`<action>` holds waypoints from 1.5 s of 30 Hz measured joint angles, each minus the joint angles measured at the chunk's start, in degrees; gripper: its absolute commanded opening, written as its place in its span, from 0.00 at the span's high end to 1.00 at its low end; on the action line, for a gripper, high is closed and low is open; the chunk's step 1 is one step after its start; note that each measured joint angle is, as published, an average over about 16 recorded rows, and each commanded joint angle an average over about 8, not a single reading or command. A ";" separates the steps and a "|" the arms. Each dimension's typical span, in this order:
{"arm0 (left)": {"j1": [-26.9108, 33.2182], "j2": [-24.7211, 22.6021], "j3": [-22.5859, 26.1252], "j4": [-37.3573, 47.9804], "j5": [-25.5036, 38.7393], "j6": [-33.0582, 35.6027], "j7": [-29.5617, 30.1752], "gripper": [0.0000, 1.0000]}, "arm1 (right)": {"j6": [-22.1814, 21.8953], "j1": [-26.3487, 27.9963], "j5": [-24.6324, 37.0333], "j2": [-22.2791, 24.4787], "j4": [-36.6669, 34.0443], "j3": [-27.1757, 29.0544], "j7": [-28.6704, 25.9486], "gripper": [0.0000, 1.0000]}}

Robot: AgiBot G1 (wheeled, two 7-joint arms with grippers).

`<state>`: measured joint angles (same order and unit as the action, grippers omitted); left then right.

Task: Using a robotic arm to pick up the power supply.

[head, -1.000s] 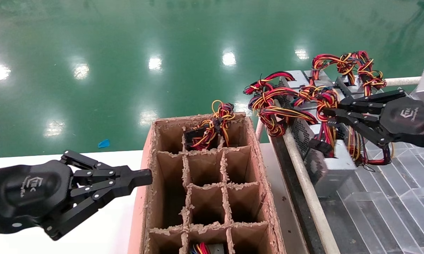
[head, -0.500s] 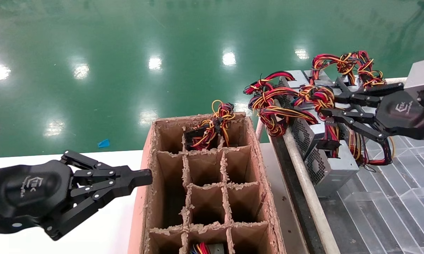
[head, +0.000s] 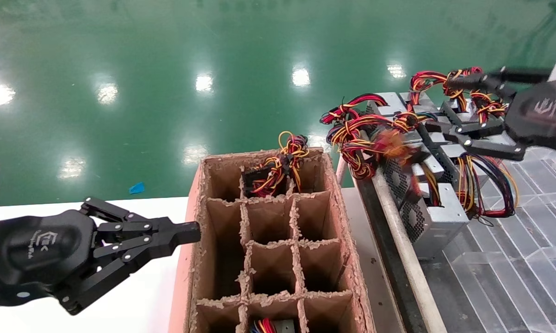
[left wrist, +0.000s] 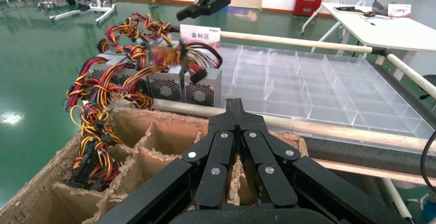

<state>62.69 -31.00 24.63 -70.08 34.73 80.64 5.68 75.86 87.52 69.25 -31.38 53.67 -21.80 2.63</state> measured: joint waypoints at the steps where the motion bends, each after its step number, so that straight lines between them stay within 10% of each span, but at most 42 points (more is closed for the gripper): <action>1: 0.00 0.00 0.00 0.00 0.00 0.00 0.00 1.00 | 0.03 0.03 -0.20 0.06 0.29 0.11 -0.04 0.00; 12: 0.00 0.00 0.00 0.00 0.00 0.00 0.00 0.98 | 1.04 -2.06 -3.18 0.00 3.20 0.86 -0.87 0.00; 21: 0.00 0.00 0.00 0.00 0.00 0.00 0.00 0.00 | 2.39 -5.86 -6.99 -0.56 5.92 1.60 -2.90 0.00; 45: 0.00 0.00 0.00 0.00 0.00 0.00 0.00 0.00 | 6.33 -16.49 -17.78 -2.19 13.32 3.81 -8.44 0.00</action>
<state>62.69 -31.00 24.63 -70.08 34.73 80.64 5.68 82.19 71.03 51.47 -33.57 66.99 -17.99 -5.82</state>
